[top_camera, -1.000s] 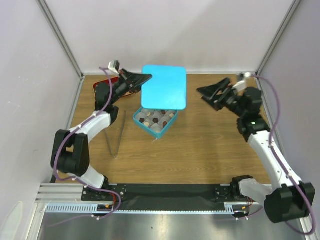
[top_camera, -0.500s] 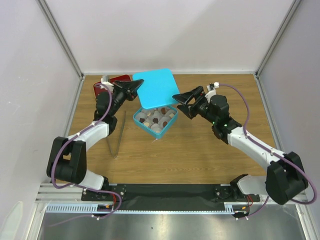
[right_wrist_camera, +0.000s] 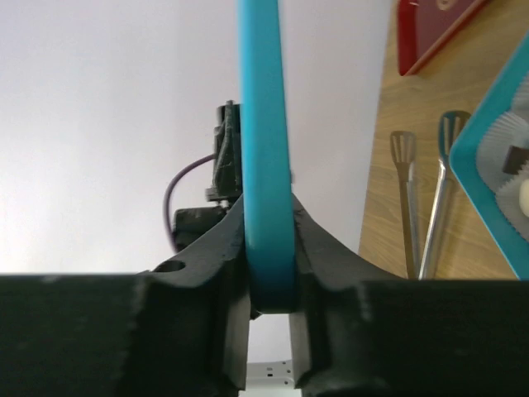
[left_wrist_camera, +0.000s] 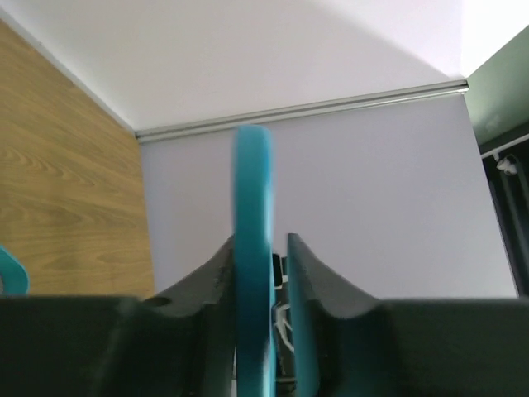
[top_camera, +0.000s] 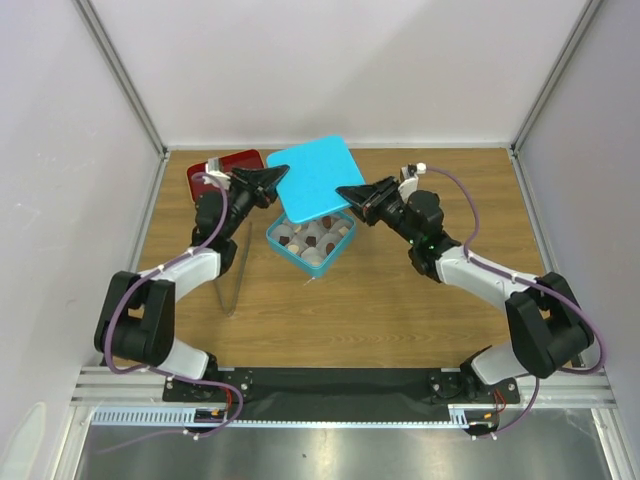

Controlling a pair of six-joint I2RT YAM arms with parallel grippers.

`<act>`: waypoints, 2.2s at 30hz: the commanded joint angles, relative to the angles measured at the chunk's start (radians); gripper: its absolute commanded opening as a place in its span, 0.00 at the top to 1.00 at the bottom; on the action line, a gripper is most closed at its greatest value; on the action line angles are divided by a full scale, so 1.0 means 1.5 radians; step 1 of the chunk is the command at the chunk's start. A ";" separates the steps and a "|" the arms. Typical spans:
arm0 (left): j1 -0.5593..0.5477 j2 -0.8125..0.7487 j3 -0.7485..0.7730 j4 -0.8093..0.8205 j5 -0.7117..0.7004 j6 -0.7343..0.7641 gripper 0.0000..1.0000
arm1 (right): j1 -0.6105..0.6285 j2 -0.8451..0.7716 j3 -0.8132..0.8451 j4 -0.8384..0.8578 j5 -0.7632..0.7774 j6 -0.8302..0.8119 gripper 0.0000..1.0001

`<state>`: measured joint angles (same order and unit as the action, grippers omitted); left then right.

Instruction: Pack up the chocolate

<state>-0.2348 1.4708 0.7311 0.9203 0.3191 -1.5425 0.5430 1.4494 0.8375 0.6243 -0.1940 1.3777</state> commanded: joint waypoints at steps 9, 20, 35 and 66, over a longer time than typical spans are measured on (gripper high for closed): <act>0.036 -0.028 -0.099 0.012 0.099 0.080 0.32 | -0.131 0.088 -0.009 0.246 -0.223 0.015 1.00; 0.179 -0.187 -0.075 -0.379 0.078 0.319 0.28 | -0.151 0.279 0.126 0.333 -0.488 0.004 1.00; 0.175 -0.110 -0.022 -0.428 0.133 0.405 0.28 | -0.092 0.374 0.141 0.236 -0.457 -0.101 1.00; 0.128 -0.061 -0.009 -0.428 0.134 0.434 0.28 | -0.117 0.439 0.142 0.251 -0.443 -0.113 1.00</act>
<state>-0.0345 1.3750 0.6933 0.2516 0.5198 -0.9218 0.3687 2.0945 1.0393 0.9291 -0.8616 1.2110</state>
